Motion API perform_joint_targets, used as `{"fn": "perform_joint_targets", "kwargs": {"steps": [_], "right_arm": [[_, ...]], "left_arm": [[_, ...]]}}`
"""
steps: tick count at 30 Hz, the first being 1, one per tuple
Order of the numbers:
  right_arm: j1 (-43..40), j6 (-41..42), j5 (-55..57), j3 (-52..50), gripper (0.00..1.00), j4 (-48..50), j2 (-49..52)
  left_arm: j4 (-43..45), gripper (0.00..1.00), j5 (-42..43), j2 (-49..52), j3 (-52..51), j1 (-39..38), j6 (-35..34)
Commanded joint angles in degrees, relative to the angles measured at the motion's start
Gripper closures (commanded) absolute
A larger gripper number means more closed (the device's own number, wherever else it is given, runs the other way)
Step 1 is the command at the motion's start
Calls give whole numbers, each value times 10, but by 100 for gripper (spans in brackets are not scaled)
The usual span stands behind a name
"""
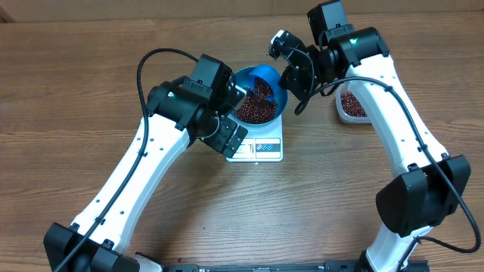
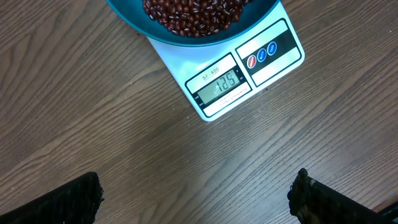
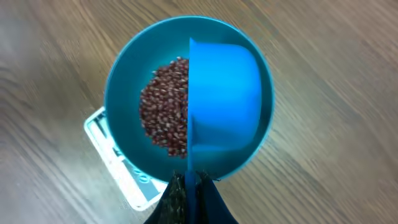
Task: Scoop item into bowl and weigh 150g on scale
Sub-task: 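Tip the scoop and shake beans into the bowl until 150 g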
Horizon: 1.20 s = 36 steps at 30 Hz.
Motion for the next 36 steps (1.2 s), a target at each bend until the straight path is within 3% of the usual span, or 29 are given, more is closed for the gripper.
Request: {"fn": "perform_joint_targets", "kwargs": {"steps": [1,23,36], "right_arm": [[-13,14,-55,19,96,-2,-22],[-24,54,-58,19,96,-3,-22],[-23,34,-57,19,96,-20,-22]], "left_arm": [[0,0,0,-8,6,-4,-4],[0,0,0,-8,6,-4,-4],[0,1,0,-8,6,-4,-4]]}}
